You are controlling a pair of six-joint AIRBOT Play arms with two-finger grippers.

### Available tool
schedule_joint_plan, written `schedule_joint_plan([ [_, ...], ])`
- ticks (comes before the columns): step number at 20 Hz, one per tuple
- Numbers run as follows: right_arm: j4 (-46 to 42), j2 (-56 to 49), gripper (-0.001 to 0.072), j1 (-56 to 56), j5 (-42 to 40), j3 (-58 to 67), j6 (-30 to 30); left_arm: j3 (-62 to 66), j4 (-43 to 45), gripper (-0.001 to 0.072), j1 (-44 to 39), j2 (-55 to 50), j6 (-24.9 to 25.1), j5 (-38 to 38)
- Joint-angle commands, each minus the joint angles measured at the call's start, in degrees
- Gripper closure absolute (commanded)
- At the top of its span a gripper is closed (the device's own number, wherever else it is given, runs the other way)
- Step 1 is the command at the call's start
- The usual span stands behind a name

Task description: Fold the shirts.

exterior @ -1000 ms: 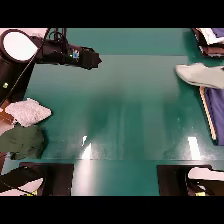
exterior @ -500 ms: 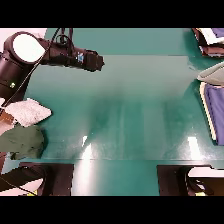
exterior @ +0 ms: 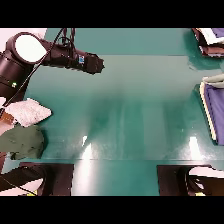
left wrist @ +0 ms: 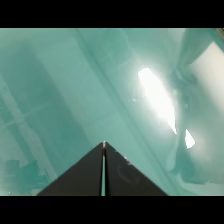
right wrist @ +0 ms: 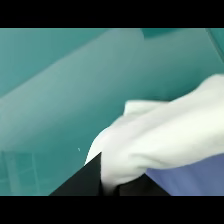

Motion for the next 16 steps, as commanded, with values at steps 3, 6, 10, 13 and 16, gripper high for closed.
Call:
schedule_joint_plan([
  [3,-10.12,5.55,0.0675,-7.80,8.90,-12.28,0.15,0.00,0.04,0.0677,-0.02,-0.02,0.26,-0.09],
  [6,-11.61,9.64,0.0312,-12.79,8.87,-19.89,0.50,0.00,0.04,0.0677,-0.02,-0.02,0.26,-0.09],
  [10,-11.32,13.25,0.0216,-17.16,7.58,-25.77,0.52,0.00,0.02,0.0677,-0.02,-0.02,0.26,-0.09],
  [13,-6.78,13.62,0.0219,-15.10,7.04,-25.90,0.55,0.00,-0.09,0.0677,-0.02,-0.02,0.24,-0.04],
  [16,-0.04,13.60,0.0220,-7.48,6.84,-25.90,0.52,0.00,-0.09,0.0676,-0.02,-0.02,0.22,0.09],
])
